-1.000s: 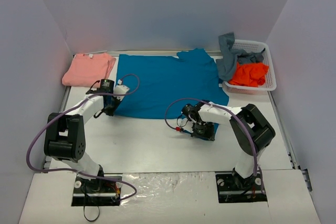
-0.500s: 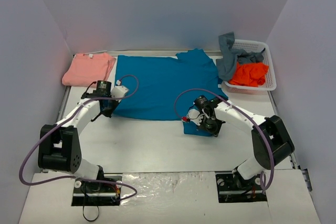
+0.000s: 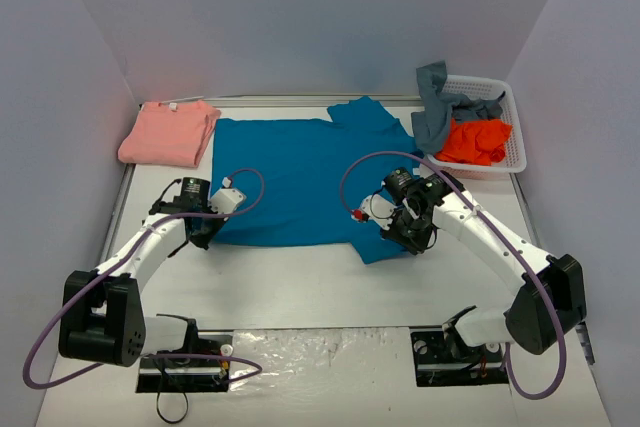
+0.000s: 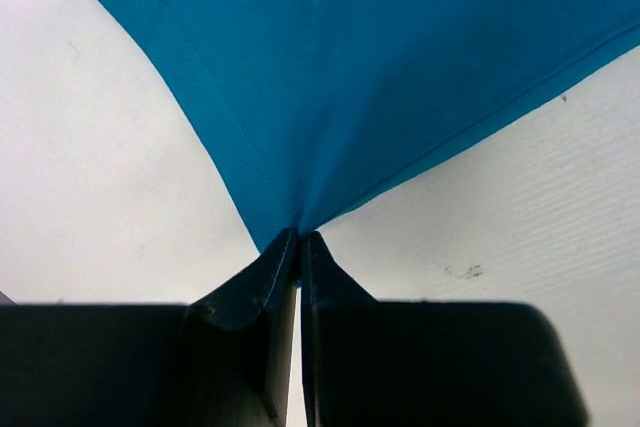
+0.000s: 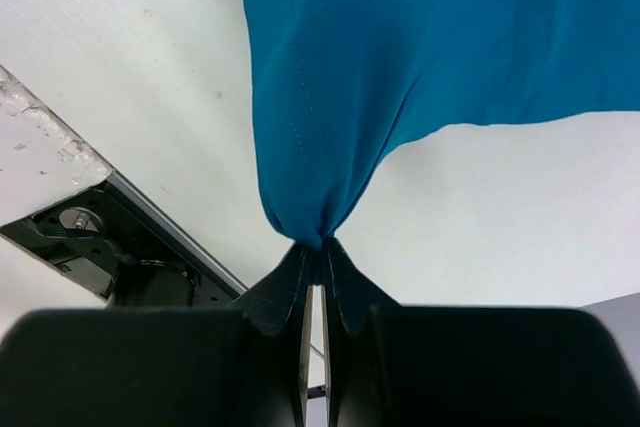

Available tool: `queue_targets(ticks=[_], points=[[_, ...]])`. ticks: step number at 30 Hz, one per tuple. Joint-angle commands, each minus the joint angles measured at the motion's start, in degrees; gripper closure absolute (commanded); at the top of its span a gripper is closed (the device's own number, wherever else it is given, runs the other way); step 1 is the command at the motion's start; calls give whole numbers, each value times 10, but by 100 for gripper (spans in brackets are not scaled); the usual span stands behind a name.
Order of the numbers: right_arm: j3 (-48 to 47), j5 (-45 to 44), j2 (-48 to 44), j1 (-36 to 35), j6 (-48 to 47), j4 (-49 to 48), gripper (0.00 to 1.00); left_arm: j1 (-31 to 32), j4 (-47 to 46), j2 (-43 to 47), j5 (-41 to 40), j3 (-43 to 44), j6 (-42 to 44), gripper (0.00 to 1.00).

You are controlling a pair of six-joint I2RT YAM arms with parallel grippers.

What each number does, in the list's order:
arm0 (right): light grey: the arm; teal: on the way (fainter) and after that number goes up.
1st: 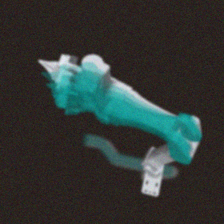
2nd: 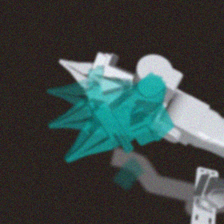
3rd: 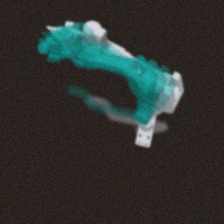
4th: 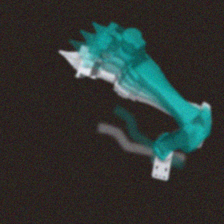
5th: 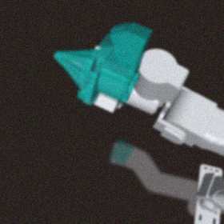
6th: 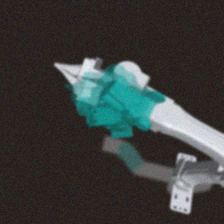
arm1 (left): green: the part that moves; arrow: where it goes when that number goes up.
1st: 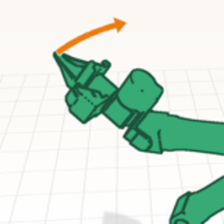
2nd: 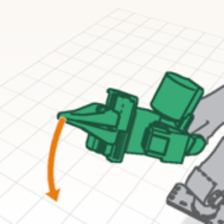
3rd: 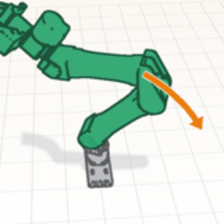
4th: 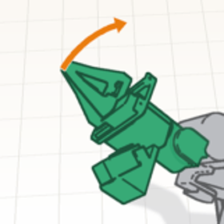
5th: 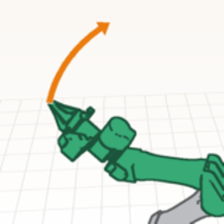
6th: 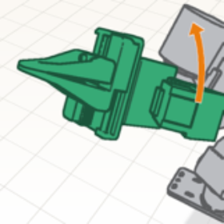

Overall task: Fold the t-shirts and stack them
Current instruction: Grap the side of the flattened tshirt closest away from the robot with both arms

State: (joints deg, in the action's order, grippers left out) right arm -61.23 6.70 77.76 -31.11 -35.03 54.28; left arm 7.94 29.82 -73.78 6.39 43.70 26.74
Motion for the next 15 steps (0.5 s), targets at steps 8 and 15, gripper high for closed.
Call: queue_targets(ticks=[8, 15], points=[[-61, -21, 13, 50, -9, 26, 100, 3, -1, 36, -30, -8, 0, 98], [-136, -27, 73, 69, -21, 13, 100, 3, -5, 35, -53, 22, 2, 97]])
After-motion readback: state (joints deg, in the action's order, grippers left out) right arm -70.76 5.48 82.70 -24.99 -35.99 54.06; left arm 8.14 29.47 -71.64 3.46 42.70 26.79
